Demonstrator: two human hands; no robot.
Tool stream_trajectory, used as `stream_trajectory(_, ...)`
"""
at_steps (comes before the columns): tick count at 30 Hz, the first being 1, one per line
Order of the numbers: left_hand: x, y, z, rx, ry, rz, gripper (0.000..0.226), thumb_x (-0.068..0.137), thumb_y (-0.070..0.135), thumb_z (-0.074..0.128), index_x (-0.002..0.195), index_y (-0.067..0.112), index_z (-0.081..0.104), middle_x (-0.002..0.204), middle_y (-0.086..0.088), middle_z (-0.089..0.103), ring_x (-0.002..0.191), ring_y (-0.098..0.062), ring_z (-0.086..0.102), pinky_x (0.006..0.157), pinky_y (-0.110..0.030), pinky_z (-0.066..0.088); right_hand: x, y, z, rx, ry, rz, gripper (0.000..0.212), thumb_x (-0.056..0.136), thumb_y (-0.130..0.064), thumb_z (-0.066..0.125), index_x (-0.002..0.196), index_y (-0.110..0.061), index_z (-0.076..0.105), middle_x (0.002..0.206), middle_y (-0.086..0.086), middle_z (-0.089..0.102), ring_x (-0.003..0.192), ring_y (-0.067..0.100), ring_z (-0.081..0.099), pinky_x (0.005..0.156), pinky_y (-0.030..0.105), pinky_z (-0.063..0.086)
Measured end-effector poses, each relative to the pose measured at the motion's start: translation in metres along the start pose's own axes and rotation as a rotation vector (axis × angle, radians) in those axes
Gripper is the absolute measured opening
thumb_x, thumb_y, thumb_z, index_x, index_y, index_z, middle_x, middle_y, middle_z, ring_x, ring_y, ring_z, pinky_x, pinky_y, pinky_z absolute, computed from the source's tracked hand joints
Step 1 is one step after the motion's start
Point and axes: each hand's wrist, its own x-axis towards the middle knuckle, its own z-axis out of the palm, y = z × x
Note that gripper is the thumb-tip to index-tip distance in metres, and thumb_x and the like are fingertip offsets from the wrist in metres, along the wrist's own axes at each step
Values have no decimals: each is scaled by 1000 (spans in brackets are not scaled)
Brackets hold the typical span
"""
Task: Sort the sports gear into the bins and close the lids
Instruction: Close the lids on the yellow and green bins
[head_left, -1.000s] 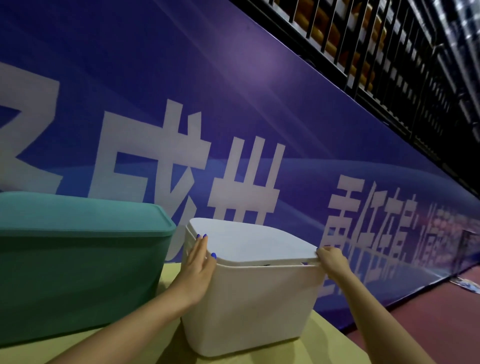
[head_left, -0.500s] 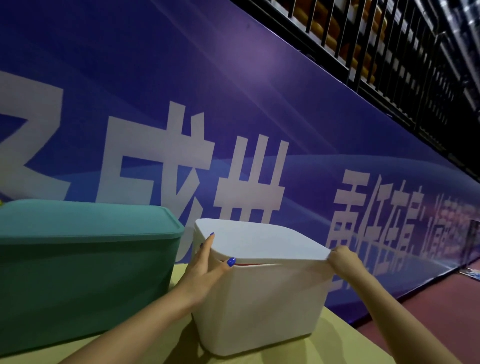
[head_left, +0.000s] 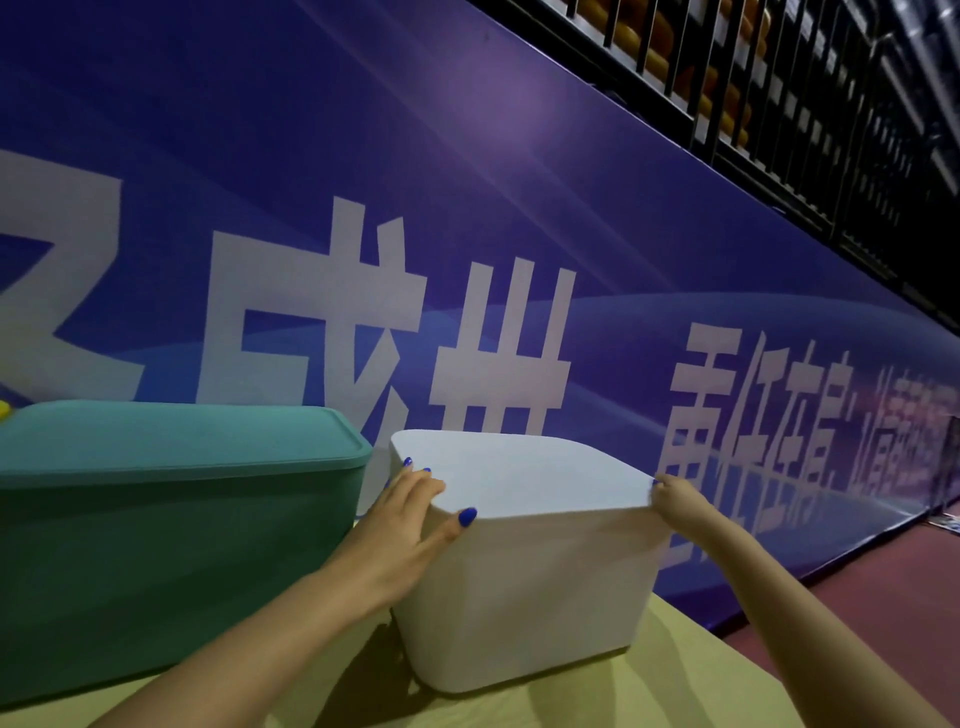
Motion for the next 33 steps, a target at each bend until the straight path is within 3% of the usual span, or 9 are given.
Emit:
stream_trajectory(4, 23, 11, -8, 156, -17, -46, 66, 89, 66, 25, 136, 22, 42, 142, 4, 38, 128, -12, 37, 100, -28, 37, -2, -9, -2, -179, -70, -17, 36, 101, -15, 29, 124, 3, 50, 128, 20, 52, 115, 32, 50, 96, 35, 38)
stream_trajectory(7, 49, 20, -9, 421, -125, -98, 74, 85, 74, 26, 136, 24, 44, 140, -2, 44, 125, -22, 40, 102, -38, 38, 0, -10, 4, -329, -90, -152, 40, 103, -32, 21, 117, -10, 52, 122, 10, 54, 112, 25, 48, 98, 36, 32)
stream_trajectory(10, 69, 32, -2, 509, -203, -224, 83, 83, 78, 22, 143, 22, 35, 146, -9, 37, 132, -32, 32, 106, -52, 28, 0, -10, 5, -370, -78, -228, 34, 102, -36, 21, 103, -20, 51, 114, 5, 54, 105, 18, 45, 90, 35, 28)
stream_trajectory(14, 86, 38, -1, 561, -234, -367, 93, 82, 79, 18, 150, 16, 20, 156, -14, 18, 141, -43, 11, 109, -67, 10, 0, -6, 6, -493, -73, -294, 75, 90, -64, 0, 127, -22, 50, 134, 1, 50, 123, 20, 42, 92, 35, 30)
stream_trajectory(17, 98, 31, -3, 611, -274, -404, 96, 80, 82, 16, 151, 18, 18, 157, -16, 14, 141, -46, 8, 109, -67, 6, -7, -8, 7, -457, -28, -282, 81, 86, -69, -4, 123, -24, 53, 131, 4, 52, 118, 23, 44, 94, 39, 33)
stream_trajectory(21, 108, 22, -1, 635, -288, -395, 95, 79, 83, 16, 150, 20, 20, 156, -14, 19, 140, -44, 15, 111, -61, 13, -39, -19, 20, -302, 37, -289, 48, 99, -48, 14, 137, -38, 41, 145, 0, 40, 133, 21, 32, 110, 55, 18)
stream_trajectory(25, 106, 20, 0, 639, -252, -384, 91, 82, 80, 13, 149, 18, 23, 154, -15, 24, 139, -43, 21, 113, -56, 19, -91, -33, 36, -113, 1, -414, 91, 50, -97, -5, 128, -63, 27, 148, -9, 26, 140, 15, 13, 111, 61, 0)
stream_trajectory(29, 99, 24, 2, 629, -213, -389, 75, 93, 64, 12, 148, 15, 27, 152, -17, 27, 138, -41, 23, 113, -59, 13, -95, -38, 46, -226, 10, -423, 113, 30, -103, 1, 132, -61, 23, 148, -10, 21, 139, 15, 9, 111, 64, 2)
stream_trajectory(33, 96, 38, -8, 834, -244, -234, 50, 102, 37, 17, 134, 12, 48, 139, -12, 49, 130, -32, 40, 112, -61, 2, -84, -43, 48, -276, 25, -422, 123, 24, -101, -8, 135, -58, 23, 144, -11, 26, 137, 15, 14, 108, 68, 4)
